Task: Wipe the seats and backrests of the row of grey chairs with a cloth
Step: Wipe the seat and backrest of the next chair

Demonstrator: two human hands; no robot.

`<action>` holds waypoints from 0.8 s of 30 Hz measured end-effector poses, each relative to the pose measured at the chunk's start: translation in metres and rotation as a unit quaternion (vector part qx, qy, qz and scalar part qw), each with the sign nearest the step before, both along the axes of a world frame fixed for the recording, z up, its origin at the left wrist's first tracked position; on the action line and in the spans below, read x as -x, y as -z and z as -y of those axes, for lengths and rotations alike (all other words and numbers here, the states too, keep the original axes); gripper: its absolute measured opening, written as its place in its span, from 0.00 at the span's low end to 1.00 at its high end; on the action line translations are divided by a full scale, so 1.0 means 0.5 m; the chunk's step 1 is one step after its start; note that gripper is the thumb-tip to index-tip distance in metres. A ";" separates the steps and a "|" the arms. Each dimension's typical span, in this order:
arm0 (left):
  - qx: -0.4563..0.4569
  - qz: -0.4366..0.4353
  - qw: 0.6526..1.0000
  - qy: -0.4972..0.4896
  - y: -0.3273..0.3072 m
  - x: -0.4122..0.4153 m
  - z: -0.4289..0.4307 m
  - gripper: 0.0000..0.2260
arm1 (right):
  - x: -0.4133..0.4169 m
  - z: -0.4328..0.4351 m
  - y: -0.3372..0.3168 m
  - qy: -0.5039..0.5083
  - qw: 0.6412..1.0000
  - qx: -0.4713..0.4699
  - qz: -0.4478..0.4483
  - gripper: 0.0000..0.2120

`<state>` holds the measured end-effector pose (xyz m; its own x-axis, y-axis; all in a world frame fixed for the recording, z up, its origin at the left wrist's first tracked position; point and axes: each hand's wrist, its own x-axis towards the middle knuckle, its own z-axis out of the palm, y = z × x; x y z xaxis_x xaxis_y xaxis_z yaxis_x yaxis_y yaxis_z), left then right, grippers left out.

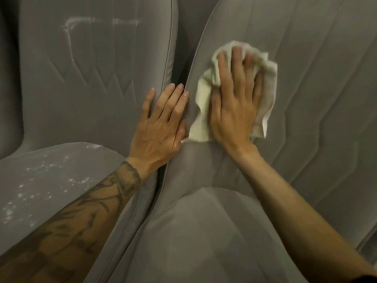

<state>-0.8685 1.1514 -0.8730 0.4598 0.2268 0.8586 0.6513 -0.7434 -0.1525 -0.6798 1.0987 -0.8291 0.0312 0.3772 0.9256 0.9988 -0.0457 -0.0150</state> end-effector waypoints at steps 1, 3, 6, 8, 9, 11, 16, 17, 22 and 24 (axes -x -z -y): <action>-0.001 0.003 1.000 0.000 0.000 0.001 -0.001 0.25 | 0.004 -0.013 -0.013 0.007 1.000 -0.023 -0.018 0.26; -0.004 0.006 1.000 -0.002 0.000 0.000 0.002 0.25 | 0.026 0.005 0.037 -0.015 1.000 -0.011 -0.024 0.27; 0.002 0.001 1.000 -0.002 -0.004 0.002 0.003 0.25 | 0.053 0.088 0.171 -0.045 0.994 0.102 -0.016 0.30; 0.008 -0.005 1.000 -0.003 -0.005 0.003 0.006 0.25 | 0.029 0.121 0.186 -0.027 0.989 0.140 0.034 0.29; 0.009 -0.005 1.000 -0.003 -0.006 0.003 0.007 0.26 | 0.007 0.120 0.156 -0.011 0.988 0.139 0.064 0.27; 0.008 -0.004 1.000 0.001 -0.006 0.004 0.006 0.26 | -0.042 0.091 0.052 0.039 0.991 0.089 0.094 0.26; -0.001 0.005 1.000 -0.002 0.001 0.004 -0.003 0.26 | -0.091 0.003 -0.152 0.119 0.988 -0.087 0.050 0.24; -0.004 0.006 1.000 -0.001 0.003 0.003 -0.003 0.26 | -0.075 0.006 -0.127 0.113 0.989 -0.080 0.046 0.25; -0.006 0.009 1.000 0.005 0.004 0.002 -0.004 0.26 | -0.009 0.118 0.115 0.027 0.991 0.125 0.049 0.27; -0.002 0.010 1.000 0.007 0.003 0.003 -0.002 0.26 | -0.043 0.145 0.110 0.030 0.983 0.152 0.098 0.25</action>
<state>-0.8698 1.1523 -0.8745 0.4456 0.2177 0.8684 0.6441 -0.7517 -0.1420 -0.6585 1.0259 -0.8840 -0.1049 0.6402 0.7610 0.9767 -0.0778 0.2000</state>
